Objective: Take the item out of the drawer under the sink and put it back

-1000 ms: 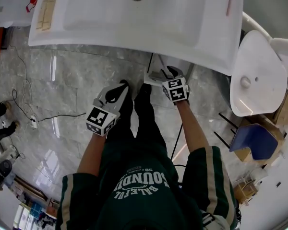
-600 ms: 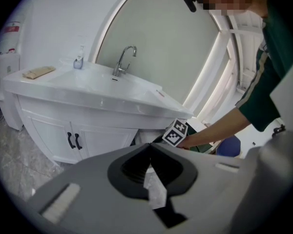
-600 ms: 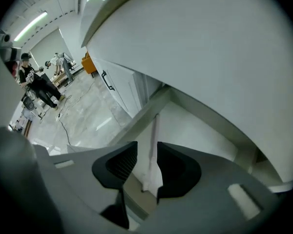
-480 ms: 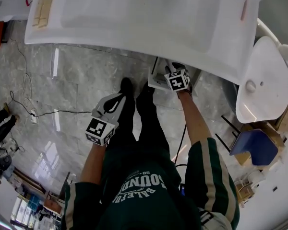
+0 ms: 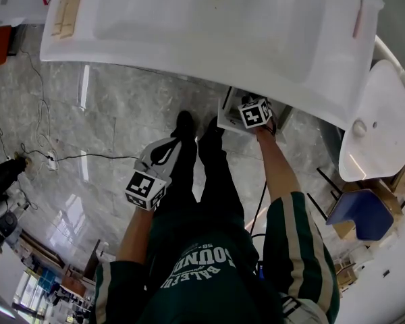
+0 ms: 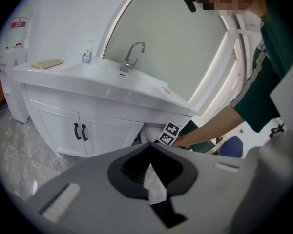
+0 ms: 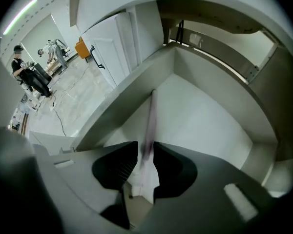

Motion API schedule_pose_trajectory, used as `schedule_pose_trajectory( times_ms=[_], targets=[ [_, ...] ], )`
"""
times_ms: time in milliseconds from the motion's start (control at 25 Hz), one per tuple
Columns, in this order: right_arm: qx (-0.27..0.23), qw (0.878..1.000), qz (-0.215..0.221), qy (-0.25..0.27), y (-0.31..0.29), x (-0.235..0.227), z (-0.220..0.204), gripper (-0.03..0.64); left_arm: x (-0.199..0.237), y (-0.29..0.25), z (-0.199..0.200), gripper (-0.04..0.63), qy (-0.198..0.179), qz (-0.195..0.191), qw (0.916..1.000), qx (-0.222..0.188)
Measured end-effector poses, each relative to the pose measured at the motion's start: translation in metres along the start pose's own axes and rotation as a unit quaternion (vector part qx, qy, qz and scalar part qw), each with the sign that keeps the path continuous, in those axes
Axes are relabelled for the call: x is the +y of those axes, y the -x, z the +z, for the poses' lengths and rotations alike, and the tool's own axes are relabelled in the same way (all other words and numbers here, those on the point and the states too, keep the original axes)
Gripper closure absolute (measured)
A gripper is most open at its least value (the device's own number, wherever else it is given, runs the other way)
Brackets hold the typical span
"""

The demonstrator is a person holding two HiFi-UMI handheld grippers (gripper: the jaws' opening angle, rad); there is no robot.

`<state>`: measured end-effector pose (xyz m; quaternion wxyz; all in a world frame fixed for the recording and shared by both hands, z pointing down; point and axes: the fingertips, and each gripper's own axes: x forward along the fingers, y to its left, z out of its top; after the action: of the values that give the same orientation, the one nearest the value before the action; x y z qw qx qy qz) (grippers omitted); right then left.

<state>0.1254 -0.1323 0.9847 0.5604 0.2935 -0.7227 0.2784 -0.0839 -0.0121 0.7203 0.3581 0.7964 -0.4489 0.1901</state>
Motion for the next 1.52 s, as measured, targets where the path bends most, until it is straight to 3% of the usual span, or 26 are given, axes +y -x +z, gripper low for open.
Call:
schedule_pose_trajectory(
  times_ms=[120,480,1000,1520],
  targets=[
    [0.014,1.0,-0.007,-0.004,-0.003,-0.001,-0.005,0.557,0.002,0.001,-0.002,0.545,0.003,0.001,1.0,0.002],
    [0.011,0.999,-0.023,-0.021,0.011,-0.014,-0.001,0.566,-0.004,0.002,-0.003,0.545,-0.001,-0.006,1.0,-0.001],
    [-0.004,0.999,-0.044,-0.001,0.086,-0.013,-0.012,0.566,-0.04,0.012,0.039,0.545,-0.036,-0.039,0.9982,-0.027],
    [-0.054,0.997,-0.046,0.026,0.185,0.045,-0.02,0.566,-0.054,0.033,0.094,0.545,-0.064,-0.055,0.9939,-0.071]
  ],
)
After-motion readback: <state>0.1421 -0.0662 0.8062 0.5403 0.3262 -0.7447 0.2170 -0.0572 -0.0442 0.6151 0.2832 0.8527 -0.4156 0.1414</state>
